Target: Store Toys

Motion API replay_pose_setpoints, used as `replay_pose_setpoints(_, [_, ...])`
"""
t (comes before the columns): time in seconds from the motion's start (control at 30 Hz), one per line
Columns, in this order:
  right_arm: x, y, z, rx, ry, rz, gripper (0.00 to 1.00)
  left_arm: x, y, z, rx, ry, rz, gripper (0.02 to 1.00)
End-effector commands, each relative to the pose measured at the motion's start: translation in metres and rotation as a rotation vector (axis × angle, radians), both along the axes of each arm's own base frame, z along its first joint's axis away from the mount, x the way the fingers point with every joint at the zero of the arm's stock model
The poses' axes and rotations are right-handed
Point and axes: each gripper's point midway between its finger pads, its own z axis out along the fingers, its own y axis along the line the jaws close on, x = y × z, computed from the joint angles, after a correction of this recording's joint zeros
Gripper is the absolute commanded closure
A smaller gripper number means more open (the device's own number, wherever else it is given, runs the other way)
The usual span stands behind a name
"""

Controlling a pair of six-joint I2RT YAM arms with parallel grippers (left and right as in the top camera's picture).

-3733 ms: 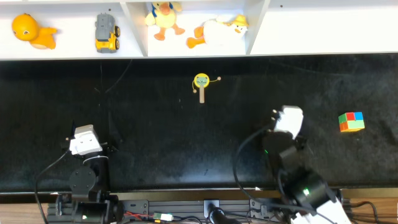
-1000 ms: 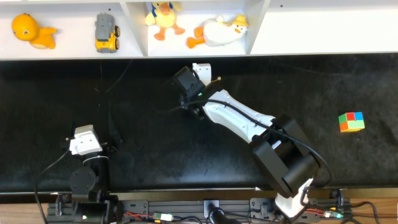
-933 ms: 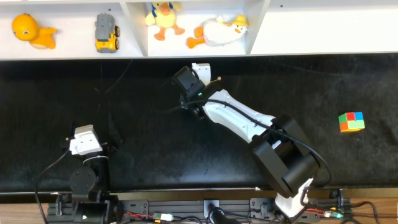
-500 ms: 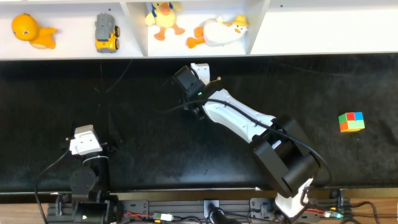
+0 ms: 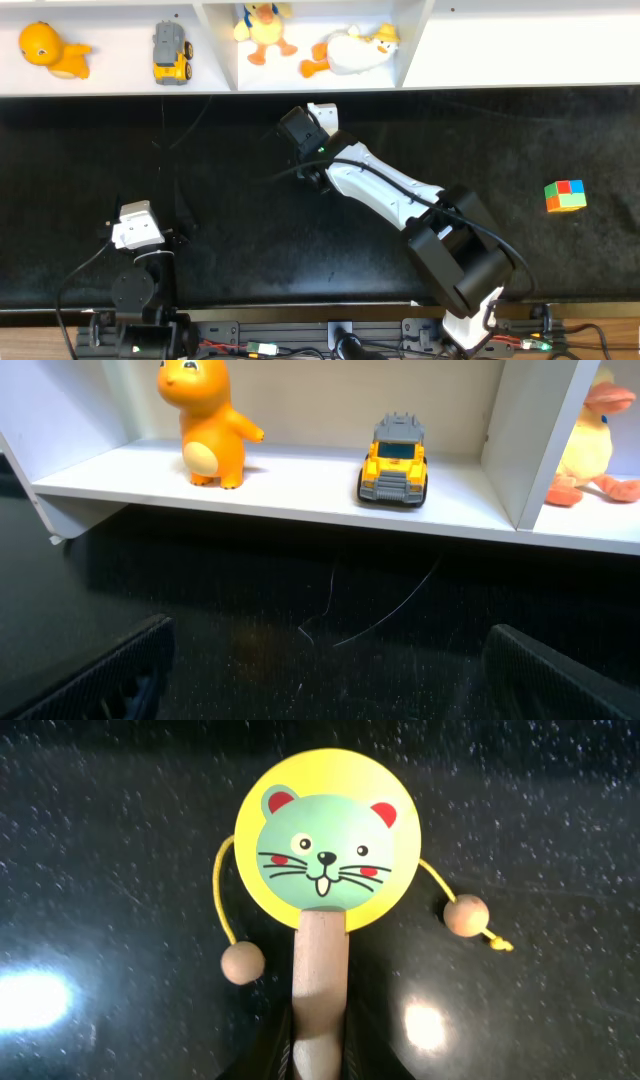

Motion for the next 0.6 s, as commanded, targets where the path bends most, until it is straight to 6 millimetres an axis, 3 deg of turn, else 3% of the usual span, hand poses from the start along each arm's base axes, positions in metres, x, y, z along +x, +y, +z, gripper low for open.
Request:
replay_pose_setpoints(0.03, [-0.005,-0.012,0.015,-0.046,0.0,0.012,0.91,-0.001,0.002,0.0,0.022,-0.002,0.01,0.02])
replay_pose_setpoints(0.3, [-0.009,-0.063,0.072,-0.134,-0.094,-0.034,0.912,-0.001,0.002,0.0,0.022,-0.002,0.01,0.023])
replay_pose_setpoints(0.6, [-0.035,-0.148,0.1,-0.099,-0.151,-0.17,0.917,-0.001,0.002,0.0,0.022,-0.002,0.01,0.02])
